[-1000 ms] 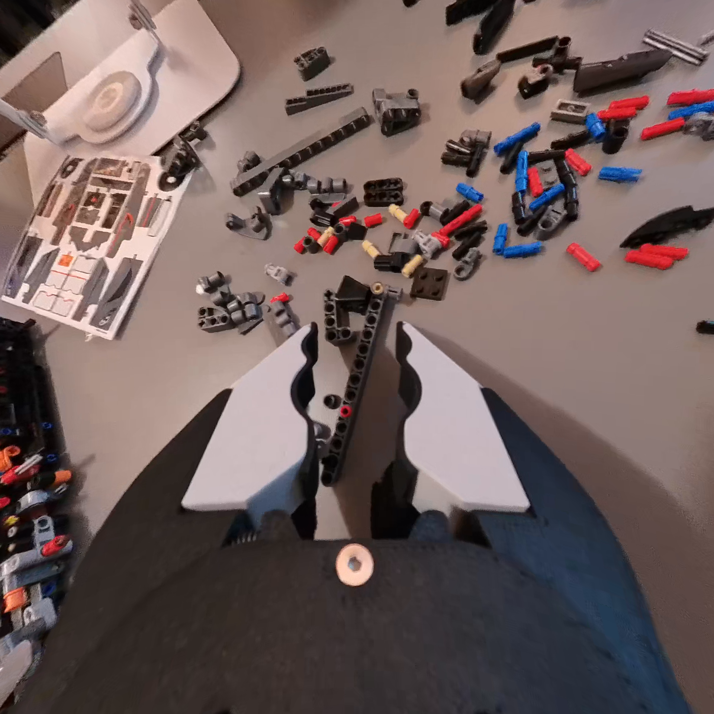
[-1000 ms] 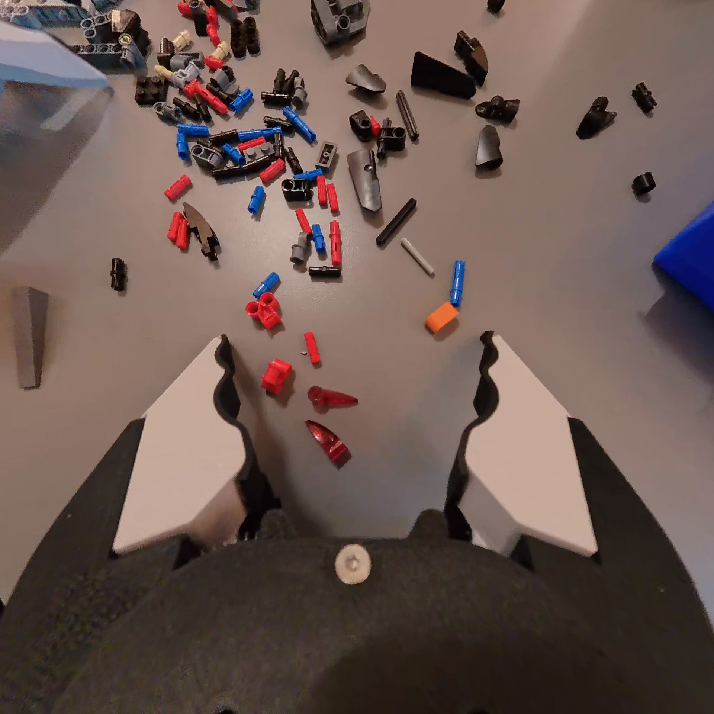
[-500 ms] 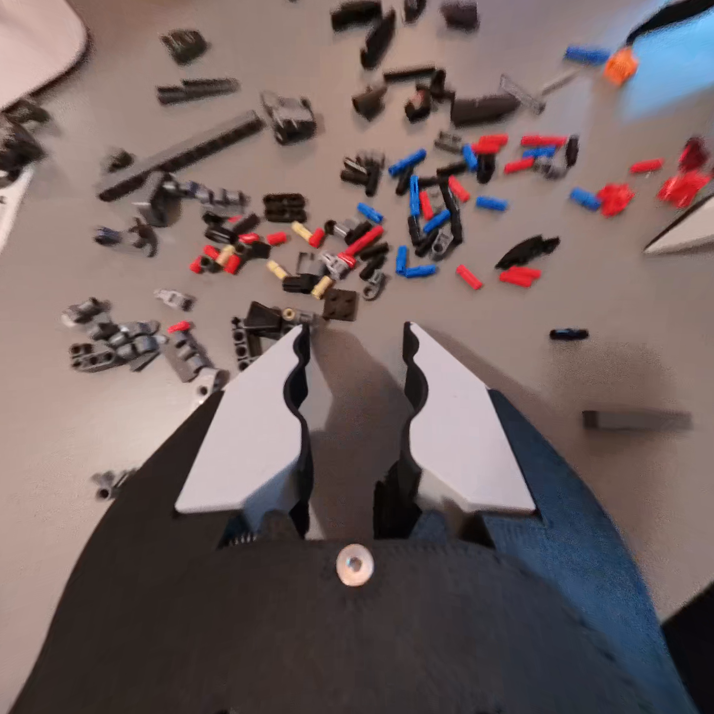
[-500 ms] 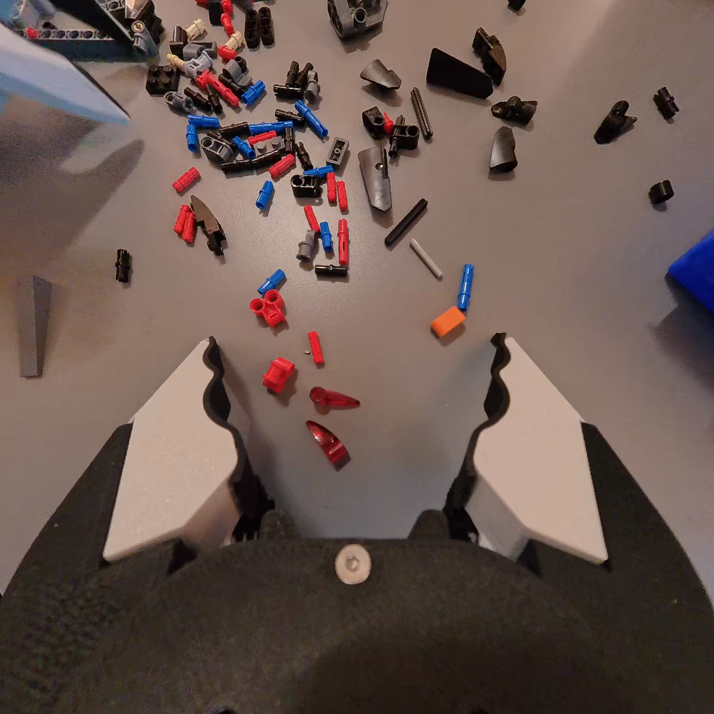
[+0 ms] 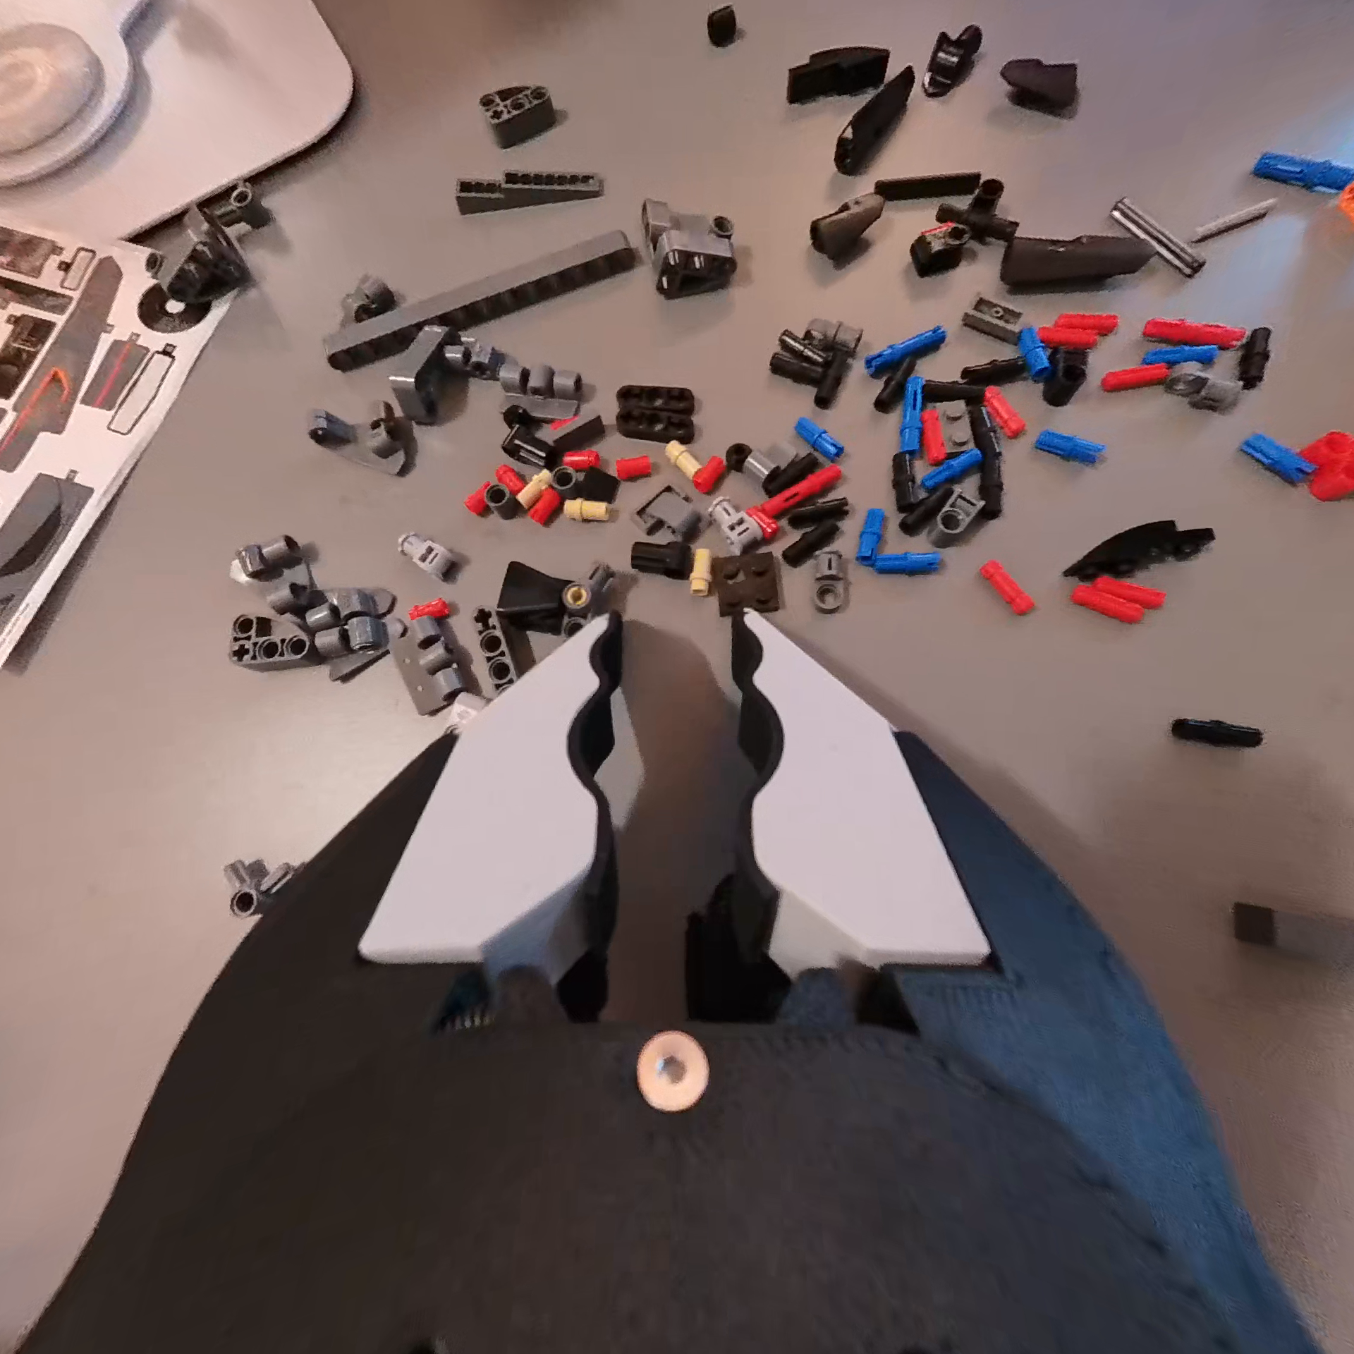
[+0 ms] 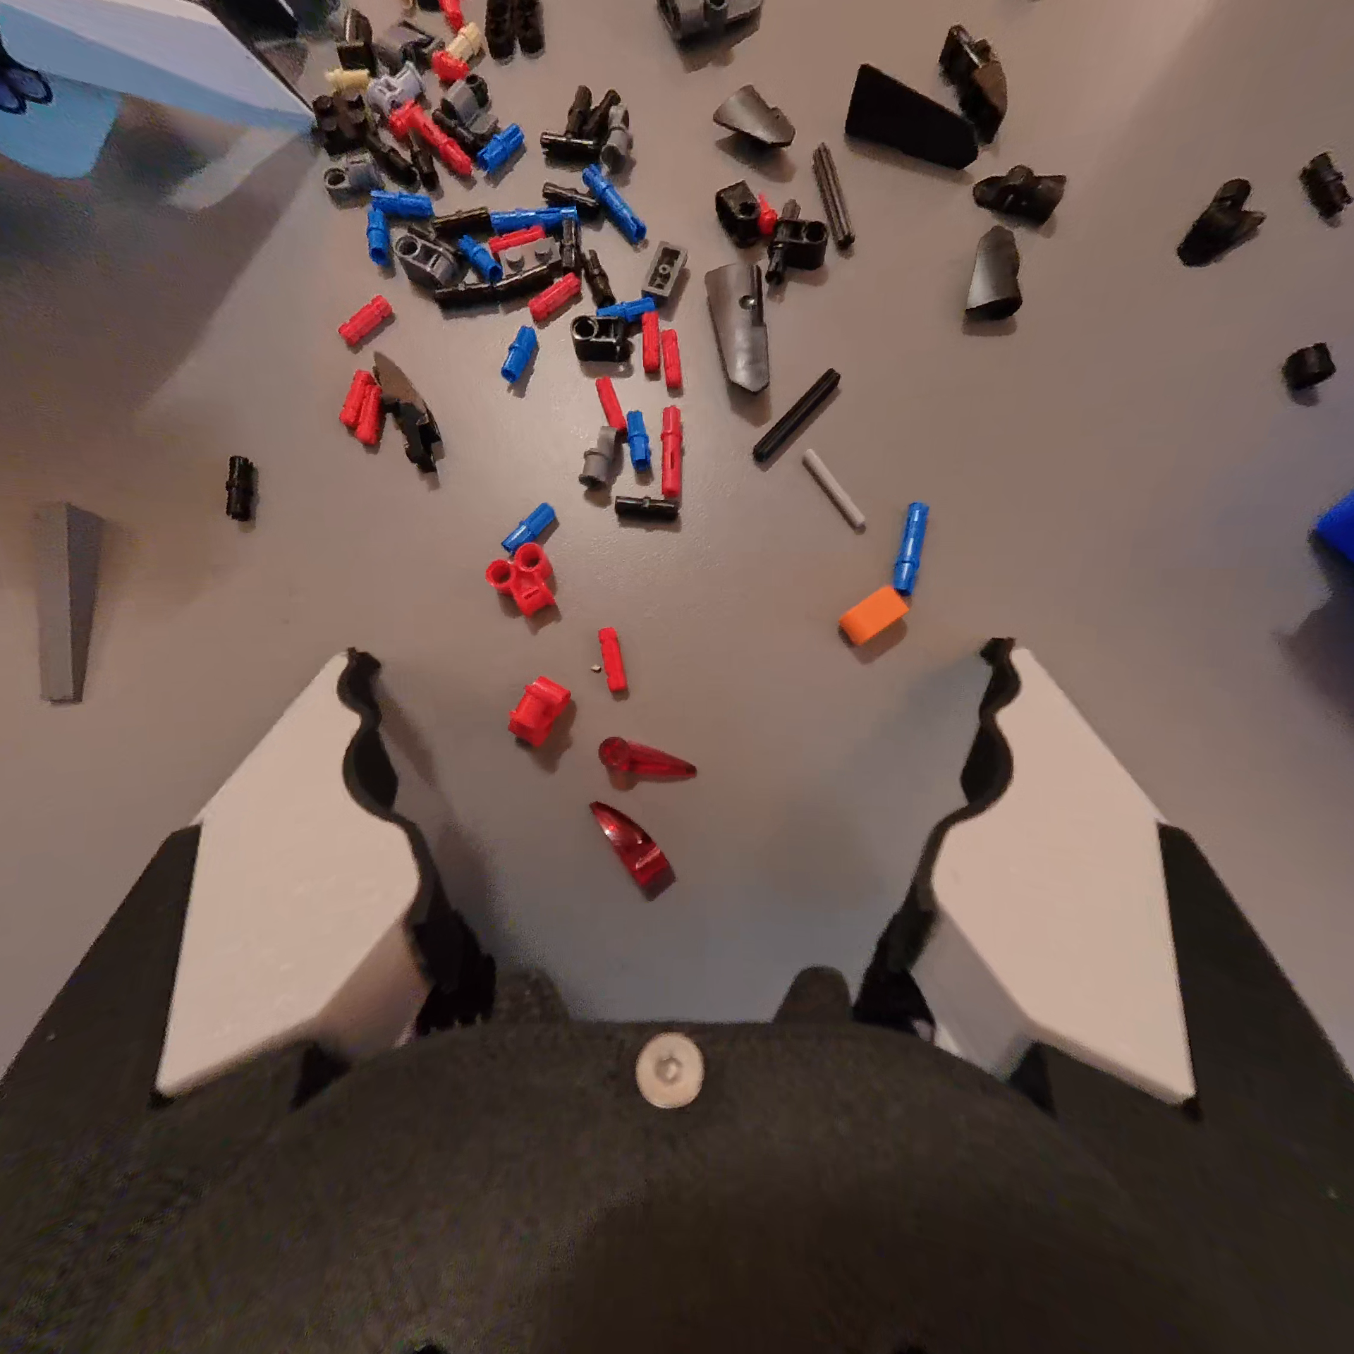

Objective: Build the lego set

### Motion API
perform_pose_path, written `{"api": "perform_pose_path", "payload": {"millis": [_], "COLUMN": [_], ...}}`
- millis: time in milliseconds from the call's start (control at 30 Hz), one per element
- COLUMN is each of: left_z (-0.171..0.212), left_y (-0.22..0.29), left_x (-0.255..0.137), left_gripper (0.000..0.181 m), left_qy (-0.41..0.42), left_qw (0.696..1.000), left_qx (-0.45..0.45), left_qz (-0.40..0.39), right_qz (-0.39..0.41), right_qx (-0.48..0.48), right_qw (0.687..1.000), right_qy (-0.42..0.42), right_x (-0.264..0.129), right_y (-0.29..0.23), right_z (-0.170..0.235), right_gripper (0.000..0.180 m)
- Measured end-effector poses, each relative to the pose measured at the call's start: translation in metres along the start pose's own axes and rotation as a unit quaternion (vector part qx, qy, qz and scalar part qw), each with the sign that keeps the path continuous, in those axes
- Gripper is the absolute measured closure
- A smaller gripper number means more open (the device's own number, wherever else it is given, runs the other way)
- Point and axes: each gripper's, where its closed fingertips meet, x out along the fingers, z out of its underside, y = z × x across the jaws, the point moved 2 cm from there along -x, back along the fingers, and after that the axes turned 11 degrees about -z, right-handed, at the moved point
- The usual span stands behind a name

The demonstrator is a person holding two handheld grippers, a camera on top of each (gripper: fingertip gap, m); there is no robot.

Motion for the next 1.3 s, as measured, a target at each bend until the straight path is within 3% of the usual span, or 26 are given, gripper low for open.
{"api": "perform_pose_path", "payload": {"millis": [467, 600, 700, 833, 1300], "left_z": [-0.001, -0.013, -0.029, -0.045, -0.058], "left_y": [-0.011, -0.017, -0.014, -0.014, -0.028], "left_x": [0.001, -0.006, -0.015, -0.022, -0.024], "left_gripper": [0.138, 0.120, 0.090, 0.073, 0.079], "left_qy": [0.001, 0.033, 0.062, 0.086, 0.103], "left_qw": [0.999, 0.998, 0.996, 0.991, 0.979], "left_qx": [-0.011, -0.003, 0.002, 0.016, -0.003], "left_qz": [-0.033, -0.059, -0.066, -0.102, -0.177], "right_qz": [0.003, 0.003, 0.003, 0.003, 0.003], "right_qx": [0.000, 0.000, 0.000, 0.000, 0.000], "right_qw": [1.000, 1.000, 1.000, 1.000, 1.000], "right_qy": [-0.001, -0.001, -0.001, -0.001, -0.001], "right_x": [0.000, 0.000, 0.000, 0.000, 0.000], "right_y": [0.001, 0.001, 0.001, 0.001, 0.001], "right_z": [-0.001, -0.001, -0.001, -0.001, -0.001], "right_gripper": [0.026, 0.026, 0.026, 0.026, 0.026]}}
